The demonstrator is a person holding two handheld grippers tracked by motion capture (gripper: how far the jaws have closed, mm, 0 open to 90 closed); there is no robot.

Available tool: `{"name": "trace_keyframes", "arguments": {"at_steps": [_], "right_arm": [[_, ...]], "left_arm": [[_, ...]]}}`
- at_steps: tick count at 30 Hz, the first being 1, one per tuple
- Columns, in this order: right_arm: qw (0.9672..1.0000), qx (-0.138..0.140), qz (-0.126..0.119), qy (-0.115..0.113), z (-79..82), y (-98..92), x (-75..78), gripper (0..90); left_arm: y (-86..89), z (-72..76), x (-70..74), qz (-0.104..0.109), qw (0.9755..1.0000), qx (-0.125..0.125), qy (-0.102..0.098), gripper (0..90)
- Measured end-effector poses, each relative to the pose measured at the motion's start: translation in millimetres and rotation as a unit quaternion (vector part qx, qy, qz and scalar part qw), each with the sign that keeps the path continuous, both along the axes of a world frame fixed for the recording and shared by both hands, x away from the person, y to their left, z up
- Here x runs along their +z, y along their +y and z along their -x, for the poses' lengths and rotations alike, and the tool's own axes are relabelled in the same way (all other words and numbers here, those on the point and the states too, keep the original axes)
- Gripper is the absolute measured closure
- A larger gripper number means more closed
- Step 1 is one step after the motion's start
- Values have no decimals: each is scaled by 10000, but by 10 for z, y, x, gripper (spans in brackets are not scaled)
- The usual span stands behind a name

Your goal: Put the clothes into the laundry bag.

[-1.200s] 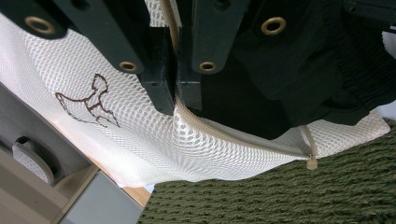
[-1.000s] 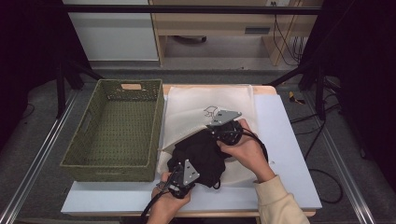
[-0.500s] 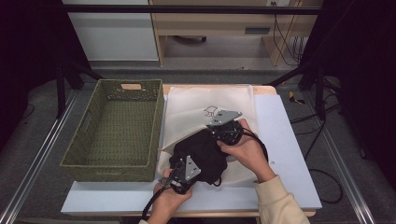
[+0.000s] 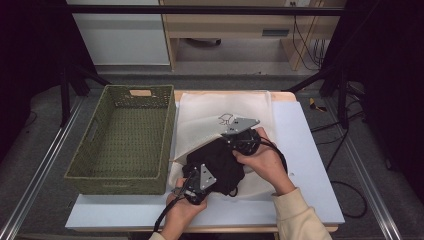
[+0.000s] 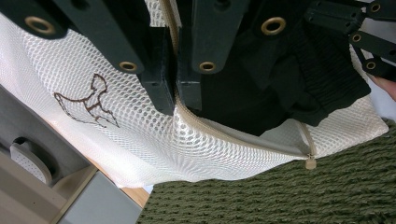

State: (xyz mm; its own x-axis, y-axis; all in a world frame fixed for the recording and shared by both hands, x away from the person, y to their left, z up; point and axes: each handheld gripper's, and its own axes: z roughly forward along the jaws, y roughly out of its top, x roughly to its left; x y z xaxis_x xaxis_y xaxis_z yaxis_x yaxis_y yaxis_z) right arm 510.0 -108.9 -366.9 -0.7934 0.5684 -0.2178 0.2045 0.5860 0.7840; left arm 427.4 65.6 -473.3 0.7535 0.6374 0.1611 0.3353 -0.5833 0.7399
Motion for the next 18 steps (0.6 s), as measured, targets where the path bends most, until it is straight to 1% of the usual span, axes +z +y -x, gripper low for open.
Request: {"name": "trace_keyframes", "arguments": {"at_steps": [3, 11, 18], "right_arm": [[10000, 1, -9, 1, -1, 2, 1, 866], [10000, -13, -89, 21, -10, -25, 11, 865], [9999, -5, -100, 26, -9, -29, 20, 866]], "left_arm": [[-6, -14, -1, 5, 10000, 2, 0, 900], [-42, -61, 1, -87, 9999, 11, -58, 900], [-74, -113, 7, -182, 9997, 35, -129, 900]]}}
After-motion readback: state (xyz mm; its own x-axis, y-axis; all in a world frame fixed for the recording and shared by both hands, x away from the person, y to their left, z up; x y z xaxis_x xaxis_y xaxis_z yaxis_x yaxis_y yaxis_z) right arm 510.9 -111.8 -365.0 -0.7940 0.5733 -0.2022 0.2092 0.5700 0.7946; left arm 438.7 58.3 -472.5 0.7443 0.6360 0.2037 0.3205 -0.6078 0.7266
